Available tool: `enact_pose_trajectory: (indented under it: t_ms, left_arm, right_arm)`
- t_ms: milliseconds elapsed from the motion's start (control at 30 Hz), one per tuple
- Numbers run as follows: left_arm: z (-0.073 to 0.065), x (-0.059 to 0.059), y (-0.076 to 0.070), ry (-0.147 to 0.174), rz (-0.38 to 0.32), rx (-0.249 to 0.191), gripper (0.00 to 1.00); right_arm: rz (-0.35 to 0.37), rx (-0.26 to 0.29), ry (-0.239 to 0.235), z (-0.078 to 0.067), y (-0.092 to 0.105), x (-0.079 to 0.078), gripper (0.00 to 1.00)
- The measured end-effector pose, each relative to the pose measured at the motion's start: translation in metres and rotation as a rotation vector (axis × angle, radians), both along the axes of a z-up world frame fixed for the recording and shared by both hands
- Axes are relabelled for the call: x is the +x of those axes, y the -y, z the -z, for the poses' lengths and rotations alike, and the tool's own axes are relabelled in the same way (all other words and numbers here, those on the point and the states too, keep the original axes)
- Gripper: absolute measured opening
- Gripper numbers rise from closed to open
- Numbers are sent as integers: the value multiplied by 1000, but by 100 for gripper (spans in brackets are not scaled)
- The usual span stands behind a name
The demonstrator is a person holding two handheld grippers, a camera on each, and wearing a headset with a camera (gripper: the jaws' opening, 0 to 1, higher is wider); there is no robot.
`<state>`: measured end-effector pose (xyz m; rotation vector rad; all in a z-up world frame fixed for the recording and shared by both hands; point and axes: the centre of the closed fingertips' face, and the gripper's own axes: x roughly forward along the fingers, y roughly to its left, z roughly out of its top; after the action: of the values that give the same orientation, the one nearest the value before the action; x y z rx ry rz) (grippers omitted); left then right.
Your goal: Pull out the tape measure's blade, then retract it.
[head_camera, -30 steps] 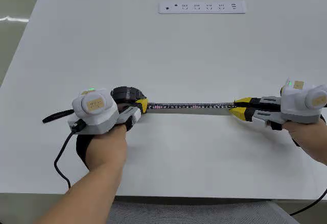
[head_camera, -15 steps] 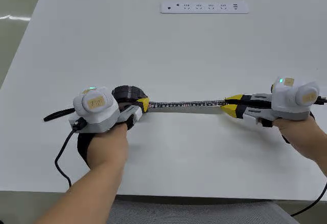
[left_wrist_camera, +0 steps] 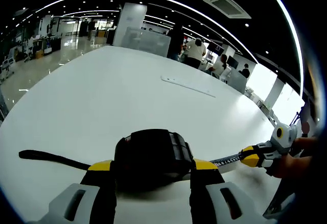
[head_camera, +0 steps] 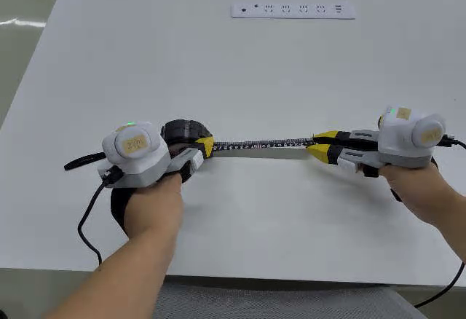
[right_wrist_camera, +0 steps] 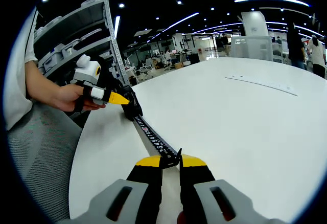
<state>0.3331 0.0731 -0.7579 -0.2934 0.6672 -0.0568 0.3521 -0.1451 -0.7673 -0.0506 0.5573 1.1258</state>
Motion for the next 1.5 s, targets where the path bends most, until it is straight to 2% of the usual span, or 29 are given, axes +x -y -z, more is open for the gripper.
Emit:
enact_pose_trajectory:
  t_ms: [433,1000,1500]
  left_arm:
    - [0,0,0,3,-4,12,55]
    - [5,8,-1,-10,-62,50,61]
    - [5,7,-1,-22,-19,50,58]
  right_arm:
    - [6,2,7,0,-1,-1,8]
    - [19,0,12,0,-3,-6,8]
    - [22,3,10,2,-6,-10,8]
